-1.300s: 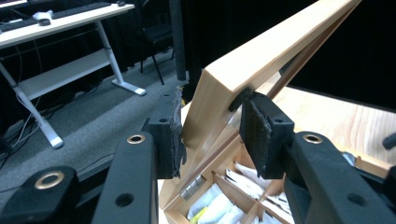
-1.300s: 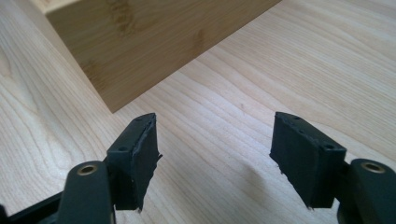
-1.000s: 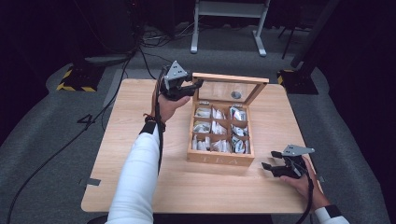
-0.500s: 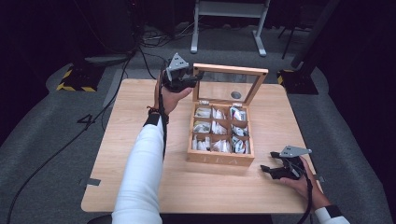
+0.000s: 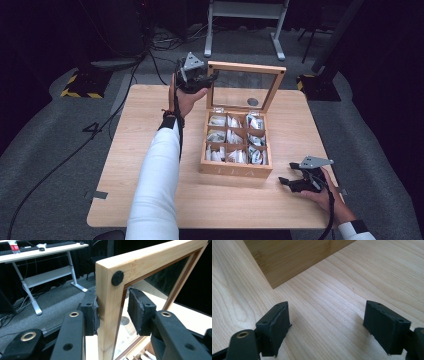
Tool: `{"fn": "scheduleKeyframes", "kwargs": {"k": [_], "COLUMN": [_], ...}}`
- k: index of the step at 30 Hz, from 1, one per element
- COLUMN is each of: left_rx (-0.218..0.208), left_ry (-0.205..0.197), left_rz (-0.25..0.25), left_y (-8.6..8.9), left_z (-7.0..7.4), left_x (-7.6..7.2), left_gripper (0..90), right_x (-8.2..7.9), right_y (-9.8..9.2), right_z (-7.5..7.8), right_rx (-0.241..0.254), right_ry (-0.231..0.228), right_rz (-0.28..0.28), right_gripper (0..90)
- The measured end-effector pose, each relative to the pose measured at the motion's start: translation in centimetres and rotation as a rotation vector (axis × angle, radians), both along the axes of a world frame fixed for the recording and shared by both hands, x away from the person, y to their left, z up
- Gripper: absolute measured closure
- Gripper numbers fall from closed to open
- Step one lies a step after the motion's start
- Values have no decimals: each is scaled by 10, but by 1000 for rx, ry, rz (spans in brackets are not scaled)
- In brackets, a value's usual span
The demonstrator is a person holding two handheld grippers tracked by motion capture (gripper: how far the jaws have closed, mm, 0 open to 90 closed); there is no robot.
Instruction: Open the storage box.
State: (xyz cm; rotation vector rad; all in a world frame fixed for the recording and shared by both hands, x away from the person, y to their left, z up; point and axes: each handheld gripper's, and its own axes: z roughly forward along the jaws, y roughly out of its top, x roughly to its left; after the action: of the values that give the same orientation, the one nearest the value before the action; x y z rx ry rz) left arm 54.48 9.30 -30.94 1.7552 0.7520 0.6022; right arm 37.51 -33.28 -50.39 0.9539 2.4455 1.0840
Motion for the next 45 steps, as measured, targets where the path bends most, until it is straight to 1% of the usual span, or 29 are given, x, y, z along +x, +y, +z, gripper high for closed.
{"fn": "scheduleKeyframes", "kwargs": {"k": [6,9,12,14,16,18,21,25,27,32,34,37,38,41,45], "left_rx": [-18,-19,-27,-24,-10,-1,-19,8,-10,-9,8,51,59,55,72], "left_ry": [4,5,9,10,16,23,31,48,53,62,69,89,94,108,132], "left_rz": [25,39,45,53,67,86,94,115,116,130,135,145,148,148,149], "left_y": [-3,-4,-5,-5,-6,-8,-7,-10,-10,-12,-13,-15,-16,-16,-16], "left_z": [-1,-1,-2,-3,-4,-6,-11,-18,-21,-27,-29,-35,-38,-46,-55], "left_x": [8,11,14,16,18,20,24,27,28,29,30,33,33,34,35], "left_gripper": [601,598,598,598,602,615,624,627,627,622,621,617,617,617,618], "right_x": [0,0,0,0,0,0,0,0,0,0,1,1,1,1,1], "right_y": [0,0,0,0,0,0,1,1,1,1,1,1,1,1,1], "right_z": [0,0,0,0,0,0,0,0,0,0,0,0,0,0,0], "right_rx": [0,2,1,2,0,1,-1,-1,0,0,0,0,0,0,-2], "right_ry": [0,2,2,1,1,2,1,1,1,1,1,1,1,1,1], "right_rz": [1,0,0,0,0,-2,-3,-4,-3,-2,-3,-3,-3,-3,0], "right_gripper": [207,206,206,206,205,204,204,203,203,199,199,199,199,199,199]}}
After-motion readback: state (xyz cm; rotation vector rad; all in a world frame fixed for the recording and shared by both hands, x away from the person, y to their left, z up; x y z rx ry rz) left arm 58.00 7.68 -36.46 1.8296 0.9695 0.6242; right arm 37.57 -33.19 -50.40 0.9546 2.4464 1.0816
